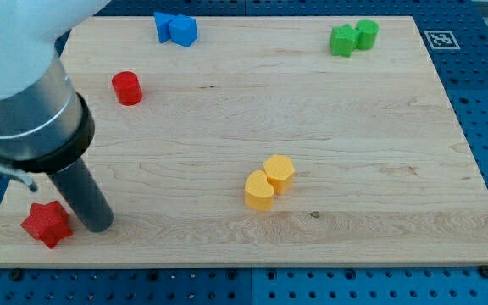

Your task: Nudge red star a bit up

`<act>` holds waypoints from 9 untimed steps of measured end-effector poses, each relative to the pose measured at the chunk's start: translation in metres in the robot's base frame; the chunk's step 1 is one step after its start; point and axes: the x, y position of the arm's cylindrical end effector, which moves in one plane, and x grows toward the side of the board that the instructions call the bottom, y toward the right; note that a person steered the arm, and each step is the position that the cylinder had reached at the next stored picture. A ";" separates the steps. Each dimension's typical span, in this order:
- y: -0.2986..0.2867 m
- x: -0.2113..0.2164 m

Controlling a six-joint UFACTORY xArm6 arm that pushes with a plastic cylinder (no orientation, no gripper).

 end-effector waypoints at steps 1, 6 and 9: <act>0.004 0.011; -0.107 0.033; -0.075 0.031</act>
